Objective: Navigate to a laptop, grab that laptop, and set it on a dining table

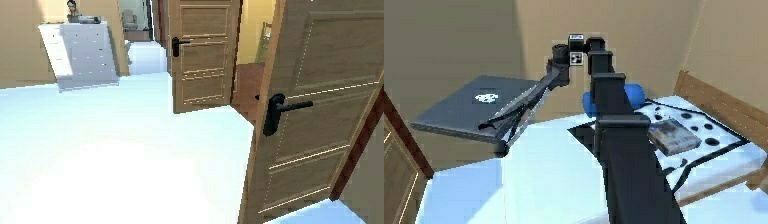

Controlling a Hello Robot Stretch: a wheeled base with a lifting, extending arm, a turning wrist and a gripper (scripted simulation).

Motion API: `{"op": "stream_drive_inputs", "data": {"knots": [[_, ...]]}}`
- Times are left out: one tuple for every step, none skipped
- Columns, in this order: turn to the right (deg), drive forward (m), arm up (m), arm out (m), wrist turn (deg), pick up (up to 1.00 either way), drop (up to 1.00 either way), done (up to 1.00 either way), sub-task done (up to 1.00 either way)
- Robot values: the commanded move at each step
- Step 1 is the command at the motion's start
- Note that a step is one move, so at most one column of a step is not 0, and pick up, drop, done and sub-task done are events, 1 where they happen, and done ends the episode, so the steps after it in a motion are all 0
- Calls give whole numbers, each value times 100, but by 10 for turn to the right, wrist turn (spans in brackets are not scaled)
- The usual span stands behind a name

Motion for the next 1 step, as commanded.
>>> {"op": "stream_drive_inputs", "data": {"knots": [[0, 0, 0, -38, 0, 0, 0, 0, 0]]}}
